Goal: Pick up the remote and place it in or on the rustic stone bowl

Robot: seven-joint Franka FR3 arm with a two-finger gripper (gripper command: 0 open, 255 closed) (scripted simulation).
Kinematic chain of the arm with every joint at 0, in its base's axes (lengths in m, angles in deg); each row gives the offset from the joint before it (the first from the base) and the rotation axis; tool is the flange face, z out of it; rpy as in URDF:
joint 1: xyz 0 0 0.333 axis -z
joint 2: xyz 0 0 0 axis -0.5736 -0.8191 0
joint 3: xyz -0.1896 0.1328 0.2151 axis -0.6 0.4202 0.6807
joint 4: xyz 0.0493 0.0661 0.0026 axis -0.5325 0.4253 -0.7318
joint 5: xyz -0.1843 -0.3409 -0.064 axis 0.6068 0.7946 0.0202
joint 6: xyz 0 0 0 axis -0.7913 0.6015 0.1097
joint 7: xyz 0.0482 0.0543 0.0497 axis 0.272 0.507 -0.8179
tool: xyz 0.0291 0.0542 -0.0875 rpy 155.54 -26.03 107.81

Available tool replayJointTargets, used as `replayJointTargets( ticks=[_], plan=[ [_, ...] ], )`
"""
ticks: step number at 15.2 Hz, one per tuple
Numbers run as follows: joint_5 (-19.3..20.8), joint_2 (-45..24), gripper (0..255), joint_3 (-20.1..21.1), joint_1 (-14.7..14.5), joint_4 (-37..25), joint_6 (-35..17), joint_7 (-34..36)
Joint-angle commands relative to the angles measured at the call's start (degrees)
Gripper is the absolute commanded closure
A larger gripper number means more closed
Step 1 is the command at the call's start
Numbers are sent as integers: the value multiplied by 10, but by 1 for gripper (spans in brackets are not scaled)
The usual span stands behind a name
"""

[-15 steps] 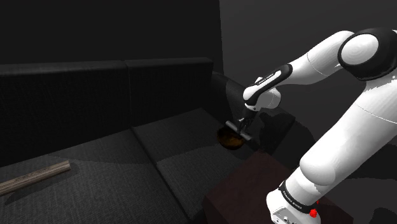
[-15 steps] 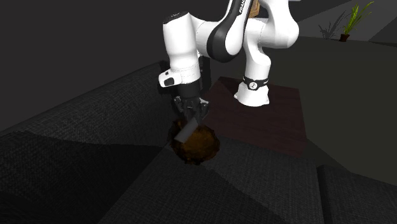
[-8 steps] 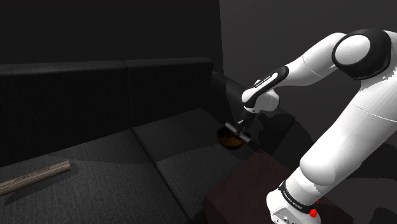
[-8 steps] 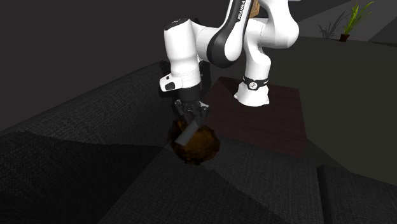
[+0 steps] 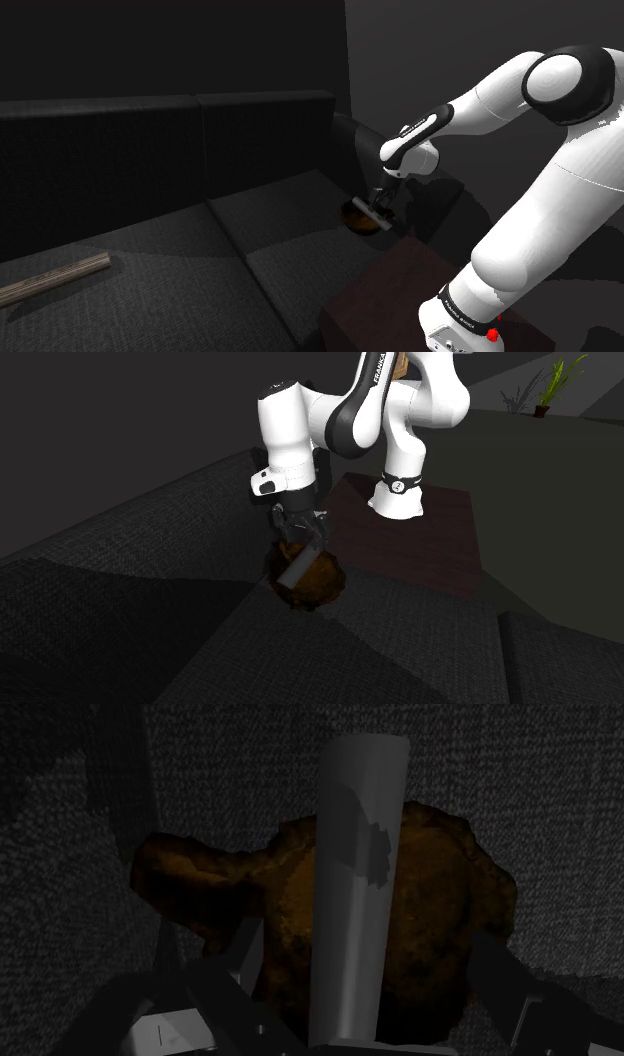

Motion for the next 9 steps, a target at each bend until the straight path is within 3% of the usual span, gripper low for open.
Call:
replayJointTargets(
  ticks=[1, 4, 9],
  plan=[
    [14, 20, 0, -4, 1, -3, 21, 9],
    [44, 70, 0, -9, 5, -15, 81, 30],
    [44, 70, 0, -9, 6, -15, 81, 30]
  ],
)
